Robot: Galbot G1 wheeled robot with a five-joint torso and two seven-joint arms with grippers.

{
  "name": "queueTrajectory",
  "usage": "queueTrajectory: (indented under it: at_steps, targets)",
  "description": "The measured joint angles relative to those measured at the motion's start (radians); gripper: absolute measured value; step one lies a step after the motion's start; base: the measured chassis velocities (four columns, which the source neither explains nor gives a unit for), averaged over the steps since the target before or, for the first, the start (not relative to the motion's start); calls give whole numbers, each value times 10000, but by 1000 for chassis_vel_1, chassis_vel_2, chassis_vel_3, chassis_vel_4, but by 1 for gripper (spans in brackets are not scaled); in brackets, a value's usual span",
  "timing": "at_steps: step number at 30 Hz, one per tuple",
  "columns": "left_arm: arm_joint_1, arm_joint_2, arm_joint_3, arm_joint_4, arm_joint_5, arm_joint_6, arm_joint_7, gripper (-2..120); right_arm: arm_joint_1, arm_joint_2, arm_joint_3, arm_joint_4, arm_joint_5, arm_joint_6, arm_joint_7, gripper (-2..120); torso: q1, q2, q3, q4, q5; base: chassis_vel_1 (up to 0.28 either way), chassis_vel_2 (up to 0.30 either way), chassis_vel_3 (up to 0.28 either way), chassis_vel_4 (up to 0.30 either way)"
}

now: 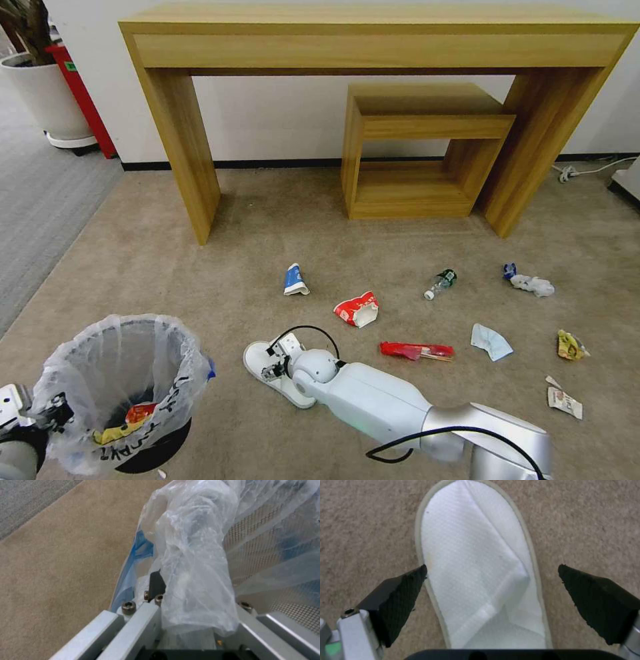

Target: Pick up the trash bin and place the garbage on the floor into it.

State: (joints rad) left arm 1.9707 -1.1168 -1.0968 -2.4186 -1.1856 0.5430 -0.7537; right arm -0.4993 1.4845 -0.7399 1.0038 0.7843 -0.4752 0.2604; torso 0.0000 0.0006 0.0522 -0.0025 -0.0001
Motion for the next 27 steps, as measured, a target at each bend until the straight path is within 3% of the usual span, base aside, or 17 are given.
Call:
queueTrajectory:
  at_steps: [17, 27]
  targets:
    - [73, -72, 37, -11, 260, -99, 129, 1, -245, 835, 436, -1139, -959, 557, -567, 100, 0, 0, 0, 0, 0, 0, 0, 0, 0]
    - [71, -64, 65, -9, 337, -124, 167, 1, -285, 873, 741, -1504, -1147, 697, -701, 100, 0, 0, 0, 0, 0, 0, 0, 0, 0]
